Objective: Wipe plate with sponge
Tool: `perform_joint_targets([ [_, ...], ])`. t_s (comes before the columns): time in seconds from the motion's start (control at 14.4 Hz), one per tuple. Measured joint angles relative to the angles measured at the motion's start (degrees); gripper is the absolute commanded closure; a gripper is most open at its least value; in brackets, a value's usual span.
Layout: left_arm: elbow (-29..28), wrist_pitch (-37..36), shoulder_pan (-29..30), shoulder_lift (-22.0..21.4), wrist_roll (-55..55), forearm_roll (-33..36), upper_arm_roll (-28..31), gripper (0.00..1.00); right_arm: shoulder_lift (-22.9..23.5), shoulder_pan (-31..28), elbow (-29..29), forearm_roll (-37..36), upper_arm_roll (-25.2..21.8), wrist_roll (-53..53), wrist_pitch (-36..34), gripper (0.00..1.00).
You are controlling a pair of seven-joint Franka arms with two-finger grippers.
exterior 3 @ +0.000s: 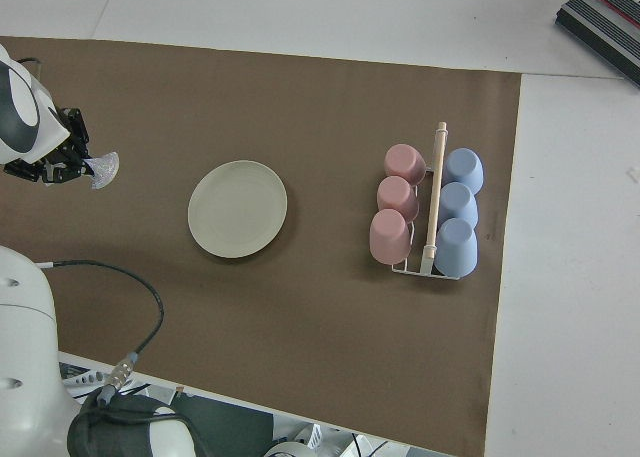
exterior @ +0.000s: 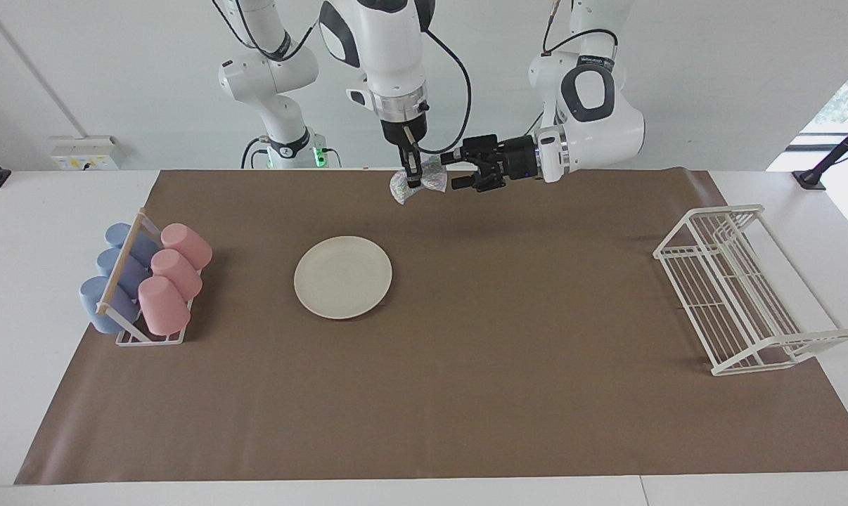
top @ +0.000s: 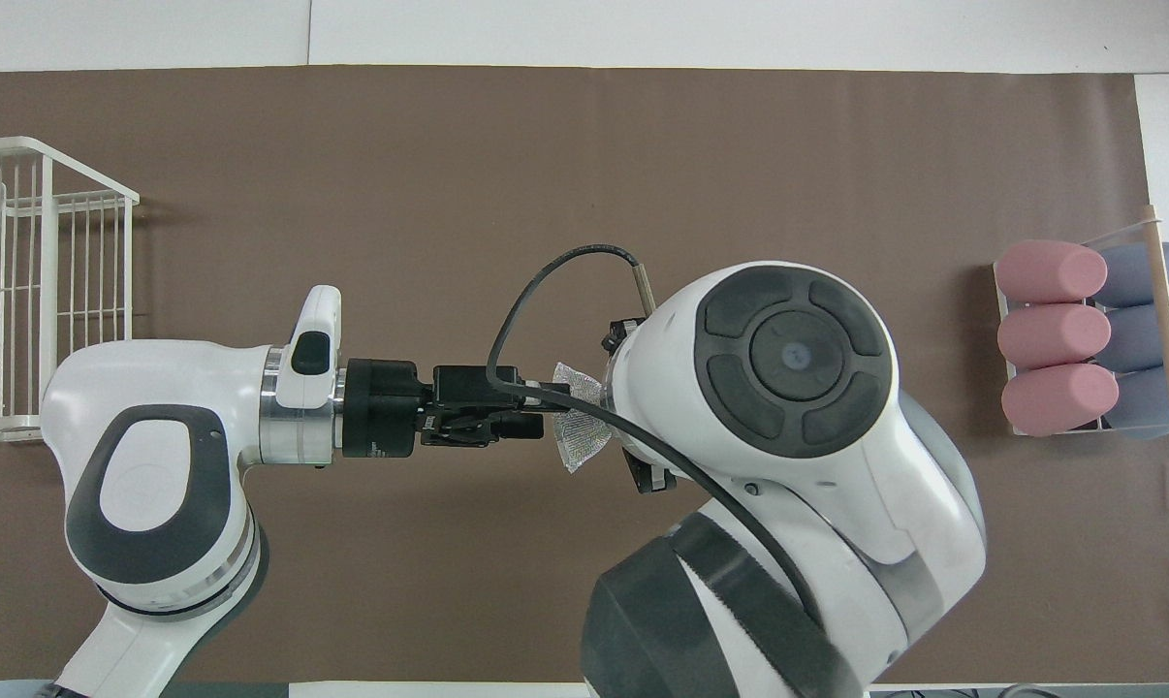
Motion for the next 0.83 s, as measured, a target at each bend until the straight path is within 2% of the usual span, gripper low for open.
perform_joint_targets([
  [0.14, 0.0, 0.0, -0.2, 0.0, 0.0, 0.0, 0.1, 0.46, 0.0, 0.0, 0.0, 0.0, 0.0, 0.0, 0.0, 1.00],
  [0.28, 0.0, 0.0, -0.2, 0.0, 0.0, 0.0, 0.2, 0.72, 0.0, 0.0, 0.0, 0.0, 0.0, 0.0, 0.0, 1.00],
  [0.35, 0.0, 0.0, -0.3, 0.0, 0.0, 0.0, 0.2, 0.93, 0.0, 0.0, 0.0, 0.0, 0.0, 0.0, 0.0, 1.00],
  [0.42, 0.0, 0.0, -0.6, 0.0, 0.0, 0.0, 0.2, 1.00, 0.0, 0.0, 0.0, 0.0, 0.0, 0.0, 0.0, 1.00],
  [0.83, -0.2, 0.0, -1.3, 0.0, -1.0, -0.4, 0.1, 1.00, 0.0, -0.1, -0.4, 0.0, 0.0, 0.0, 0.0, 1.00],
])
